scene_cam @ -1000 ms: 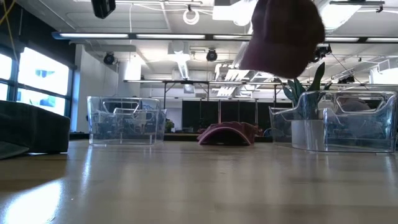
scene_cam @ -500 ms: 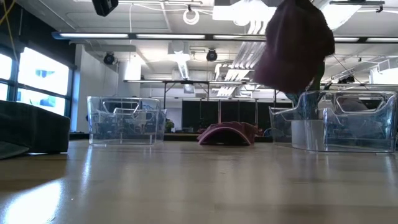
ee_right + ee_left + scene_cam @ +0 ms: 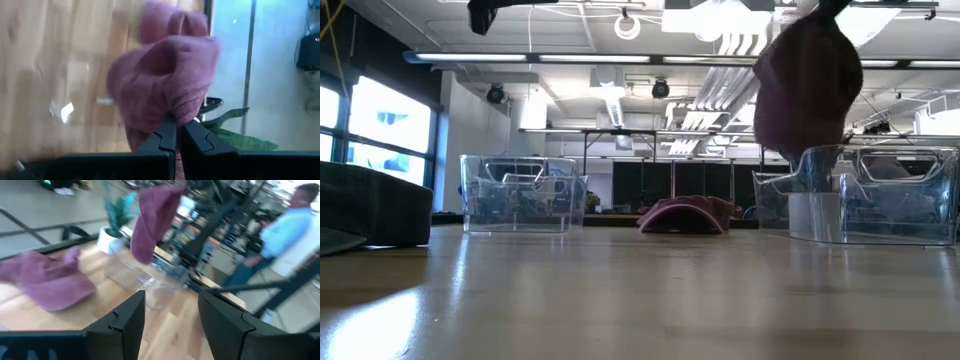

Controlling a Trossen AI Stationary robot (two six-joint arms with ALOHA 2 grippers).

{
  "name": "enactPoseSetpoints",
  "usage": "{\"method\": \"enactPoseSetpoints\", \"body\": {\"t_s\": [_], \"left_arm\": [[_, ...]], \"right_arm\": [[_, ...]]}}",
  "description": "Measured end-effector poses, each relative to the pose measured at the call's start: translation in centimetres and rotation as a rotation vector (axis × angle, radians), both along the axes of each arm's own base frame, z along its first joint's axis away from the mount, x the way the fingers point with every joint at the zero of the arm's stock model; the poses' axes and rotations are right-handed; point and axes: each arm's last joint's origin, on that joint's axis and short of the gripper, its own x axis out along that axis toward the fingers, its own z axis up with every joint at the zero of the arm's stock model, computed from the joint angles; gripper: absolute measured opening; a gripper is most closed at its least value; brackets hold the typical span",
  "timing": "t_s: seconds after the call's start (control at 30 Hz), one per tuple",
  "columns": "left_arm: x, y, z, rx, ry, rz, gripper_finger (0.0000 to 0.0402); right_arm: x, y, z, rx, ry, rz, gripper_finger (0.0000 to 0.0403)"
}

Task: Pick & Place hat
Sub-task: Put the bottom red cap into the right transparent bin

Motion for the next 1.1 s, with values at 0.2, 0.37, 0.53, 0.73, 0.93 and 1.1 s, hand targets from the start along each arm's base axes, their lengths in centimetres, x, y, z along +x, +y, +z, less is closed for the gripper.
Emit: {"method": "enactPoseSetpoints", "body": {"t_s": [0.2,0.37,0.53,0.73,0.93,1.1], "left_arm": [[-0.1,0.2,0.2,-0.014,-0.028,0.089,0.0177],[-0.1,0.4,0.2,-0.032,-0.041,0.142,0.0177],[-0.2,0.4,0.2,-0.068,-0.058,0.174,0.0177],[-0.2,0.5,0.2,-0.067,-0.061,0.188,0.0177],[-0.2,0.5,0.2,-0.064,-0.059,0.187,0.0177],[-0.1,0.4,0.2,-0.047,-0.048,0.159,0.0177]], "right_arm": [[0.7,-0.4,-4.9,0.055,0.204,0.026,0.0000],[0.1,-0.4,-6.2,0.013,0.258,-0.004,0.0000],[-0.1,-0.4,-5.7,-0.018,0.249,0.046,0.0000],[1.2,-1.0,-8.4,0.003,0.276,0.042,0.0000],[1.3,-1.9,-11.5,-0.021,0.310,-0.155,0.0000],[1.8,-2.7,-11.8,-0.027,0.210,-0.315,0.0000]]}}
